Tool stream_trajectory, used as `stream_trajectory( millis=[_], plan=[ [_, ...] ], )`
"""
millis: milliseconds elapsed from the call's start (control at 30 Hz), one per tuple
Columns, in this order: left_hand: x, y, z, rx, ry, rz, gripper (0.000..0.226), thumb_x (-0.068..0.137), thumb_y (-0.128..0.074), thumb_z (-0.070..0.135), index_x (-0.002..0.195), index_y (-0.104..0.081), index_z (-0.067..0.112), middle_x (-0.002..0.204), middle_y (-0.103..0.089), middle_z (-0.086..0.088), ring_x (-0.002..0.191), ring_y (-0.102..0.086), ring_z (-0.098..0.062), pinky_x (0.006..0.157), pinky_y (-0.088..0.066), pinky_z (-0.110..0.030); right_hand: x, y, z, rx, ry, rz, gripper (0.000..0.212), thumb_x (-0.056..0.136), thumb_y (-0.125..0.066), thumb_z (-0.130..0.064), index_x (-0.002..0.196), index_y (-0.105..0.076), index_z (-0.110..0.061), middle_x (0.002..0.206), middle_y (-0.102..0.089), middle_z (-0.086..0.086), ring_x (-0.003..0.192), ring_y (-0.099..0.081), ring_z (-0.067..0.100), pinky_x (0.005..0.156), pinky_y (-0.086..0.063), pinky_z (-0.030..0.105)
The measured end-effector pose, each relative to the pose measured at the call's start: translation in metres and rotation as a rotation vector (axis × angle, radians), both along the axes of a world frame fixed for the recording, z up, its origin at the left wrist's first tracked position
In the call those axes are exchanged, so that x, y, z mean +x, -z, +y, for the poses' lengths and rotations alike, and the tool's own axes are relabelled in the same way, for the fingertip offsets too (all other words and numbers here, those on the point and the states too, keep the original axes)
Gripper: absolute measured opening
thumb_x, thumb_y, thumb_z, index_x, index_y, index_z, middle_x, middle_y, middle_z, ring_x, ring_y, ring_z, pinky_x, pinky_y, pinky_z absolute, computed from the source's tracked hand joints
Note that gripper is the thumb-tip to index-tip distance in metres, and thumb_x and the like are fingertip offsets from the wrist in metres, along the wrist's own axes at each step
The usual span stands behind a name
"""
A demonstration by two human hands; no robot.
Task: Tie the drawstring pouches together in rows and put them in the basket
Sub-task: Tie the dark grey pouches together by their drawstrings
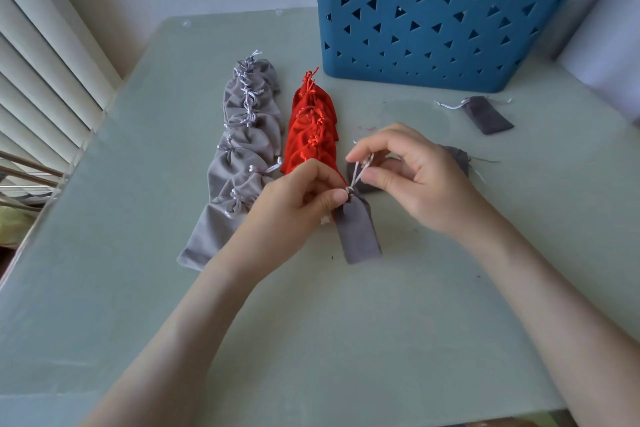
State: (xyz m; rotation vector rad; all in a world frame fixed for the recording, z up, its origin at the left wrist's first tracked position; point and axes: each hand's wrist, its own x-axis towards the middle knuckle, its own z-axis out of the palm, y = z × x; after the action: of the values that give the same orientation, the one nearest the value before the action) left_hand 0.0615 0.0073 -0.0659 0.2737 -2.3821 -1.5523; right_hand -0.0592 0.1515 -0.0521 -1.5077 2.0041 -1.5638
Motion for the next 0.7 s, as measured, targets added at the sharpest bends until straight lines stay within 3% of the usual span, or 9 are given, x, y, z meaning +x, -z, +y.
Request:
stream_trajectory(
  millis=[67, 200, 267, 500, 633, 700],
  plan=[
    [0.001, -0.001, -0.001, -0.019, -0.044, -0.012, 0.011, 0.089, -0.063, 0.013, 0.081, -0.061, 0.020, 0.069, -0.066, 0.010, 0.064, -0.058, -0.007, 0.068, -0.048, -0.023, -0.002, 0.003, -0.001, 0.025, 0.050, 0.101, 0.017, 0.085, -0.060, -0.006, 0.096, -0.066, -0.018, 0.092, -0.052, -0.010, 0.083, -0.058, 0.009, 0.081, -0.051, 0.027],
    [0.004, -0.005, 0.001, -0.140, -0.148, 0.001, 0.013, 0.089, -0.064, 0.017, 0.077, -0.063, 0.024, 0.071, -0.068, 0.008, 0.067, -0.060, -0.006, 0.065, -0.046, -0.016, -0.010, 0.007, -0.001, 0.055, 0.152, 0.275, 0.004, 0.083, -0.065, -0.011, 0.085, -0.068, -0.009, 0.082, -0.054, -0.006, 0.075, -0.052, 0.001, 0.072, -0.039, 0.012],
    [0.004, -0.006, -0.001, -0.194, -0.171, 0.013, 0.013, 0.090, -0.062, 0.014, 0.080, -0.064, 0.022, 0.072, -0.068, 0.006, 0.070, -0.060, -0.009, 0.067, -0.045, -0.019, -0.012, 0.009, -0.001, 0.060, 0.204, 0.317, 0.004, 0.082, -0.066, -0.012, 0.081, -0.067, -0.008, 0.079, -0.055, -0.004, 0.074, -0.051, 0.003, 0.069, -0.038, 0.012],
    [0.004, -0.005, 0.001, -0.397, -0.291, 0.074, 0.012, 0.089, -0.065, 0.021, 0.080, -0.064, 0.013, 0.065, -0.060, 0.007, 0.069, -0.054, -0.011, 0.061, -0.038, -0.016, -0.011, 0.010, 0.000, 0.092, 0.238, 0.245, 0.004, 0.087, -0.058, -0.010, 0.085, -0.060, -0.009, 0.080, -0.057, -0.010, 0.074, -0.051, -0.003, 0.070, -0.037, 0.010],
    [0.007, -0.010, 0.005, -0.380, -0.259, 0.169, 0.010, 0.090, -0.062, 0.019, 0.082, -0.063, 0.013, 0.075, -0.061, 0.005, 0.072, -0.054, -0.004, 0.064, -0.036, -0.006, -0.009, 0.006, 0.000, 0.067, 0.151, 0.252, 0.014, 0.089, -0.053, -0.003, 0.094, -0.060, -0.013, 0.090, -0.057, -0.007, 0.081, -0.052, 0.005, 0.073, -0.038, 0.014],
    [0.008, -0.014, 0.007, -0.373, -0.245, 0.218, 0.009, 0.089, -0.059, 0.019, 0.084, -0.062, 0.013, 0.079, -0.061, 0.006, 0.074, -0.054, -0.003, 0.067, -0.036, -0.006, -0.007, 0.003, 0.000, 0.055, 0.112, 0.252, 0.020, 0.090, -0.051, -0.001, 0.096, -0.063, -0.016, 0.091, -0.053, -0.014, 0.082, -0.051, 0.003, 0.075, -0.037, 0.013]
  ],
)
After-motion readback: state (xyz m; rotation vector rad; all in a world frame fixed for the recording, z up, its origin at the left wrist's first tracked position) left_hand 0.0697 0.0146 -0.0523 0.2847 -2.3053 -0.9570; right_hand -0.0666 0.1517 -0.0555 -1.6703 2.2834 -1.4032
